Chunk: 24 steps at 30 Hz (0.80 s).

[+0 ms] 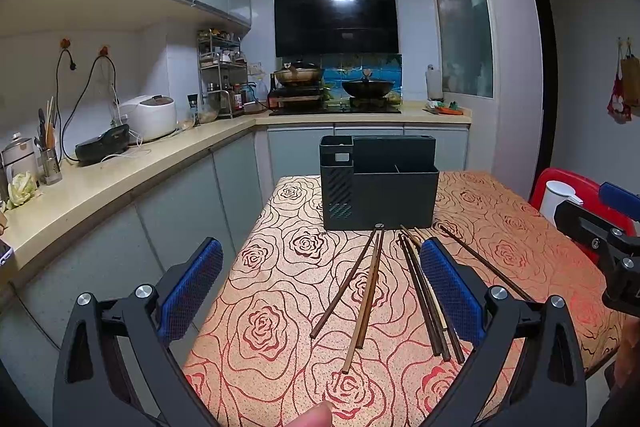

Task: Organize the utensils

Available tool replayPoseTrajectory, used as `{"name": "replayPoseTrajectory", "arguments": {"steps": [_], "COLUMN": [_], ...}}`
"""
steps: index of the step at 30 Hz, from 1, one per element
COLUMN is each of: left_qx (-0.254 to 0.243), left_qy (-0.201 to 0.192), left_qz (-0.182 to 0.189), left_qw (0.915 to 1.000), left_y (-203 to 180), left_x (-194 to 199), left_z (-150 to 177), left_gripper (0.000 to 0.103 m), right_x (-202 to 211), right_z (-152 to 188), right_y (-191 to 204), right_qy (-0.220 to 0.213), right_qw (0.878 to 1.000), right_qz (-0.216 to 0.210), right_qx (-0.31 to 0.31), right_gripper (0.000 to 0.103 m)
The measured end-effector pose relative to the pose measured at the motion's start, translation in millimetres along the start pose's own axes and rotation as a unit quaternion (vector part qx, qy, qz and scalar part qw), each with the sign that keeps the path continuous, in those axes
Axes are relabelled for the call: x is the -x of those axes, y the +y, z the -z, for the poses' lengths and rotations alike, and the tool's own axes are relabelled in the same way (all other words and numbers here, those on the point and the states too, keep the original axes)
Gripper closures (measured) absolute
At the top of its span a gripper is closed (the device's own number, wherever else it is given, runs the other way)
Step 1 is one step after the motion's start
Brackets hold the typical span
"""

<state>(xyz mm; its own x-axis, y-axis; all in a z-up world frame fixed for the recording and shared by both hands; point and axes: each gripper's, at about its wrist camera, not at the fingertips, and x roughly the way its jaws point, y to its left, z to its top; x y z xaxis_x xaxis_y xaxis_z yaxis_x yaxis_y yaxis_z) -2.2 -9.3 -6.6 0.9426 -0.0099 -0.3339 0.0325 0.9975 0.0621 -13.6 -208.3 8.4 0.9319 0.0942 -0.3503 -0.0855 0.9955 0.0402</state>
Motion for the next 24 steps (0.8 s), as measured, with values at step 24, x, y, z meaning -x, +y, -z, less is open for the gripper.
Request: {"name": "replayPoseTrajectory", "arguments": {"steps": [24], "left_qx": [0.000], "left_qy": [0.002], "left_qz": [0.002], "left_qw": [1.0000], "left_y": [-1.1], "left_x": [-0.5], "left_z": [0.6], "left_gripper": [0.007], "right_x": [1.0], "right_z": [0.6], "right_y": [0.2], "right_qy": [0.000], "right_qw": [1.000], "right_qz": [0.000], "right_qx": [0.000], "right_gripper": [0.007]}}
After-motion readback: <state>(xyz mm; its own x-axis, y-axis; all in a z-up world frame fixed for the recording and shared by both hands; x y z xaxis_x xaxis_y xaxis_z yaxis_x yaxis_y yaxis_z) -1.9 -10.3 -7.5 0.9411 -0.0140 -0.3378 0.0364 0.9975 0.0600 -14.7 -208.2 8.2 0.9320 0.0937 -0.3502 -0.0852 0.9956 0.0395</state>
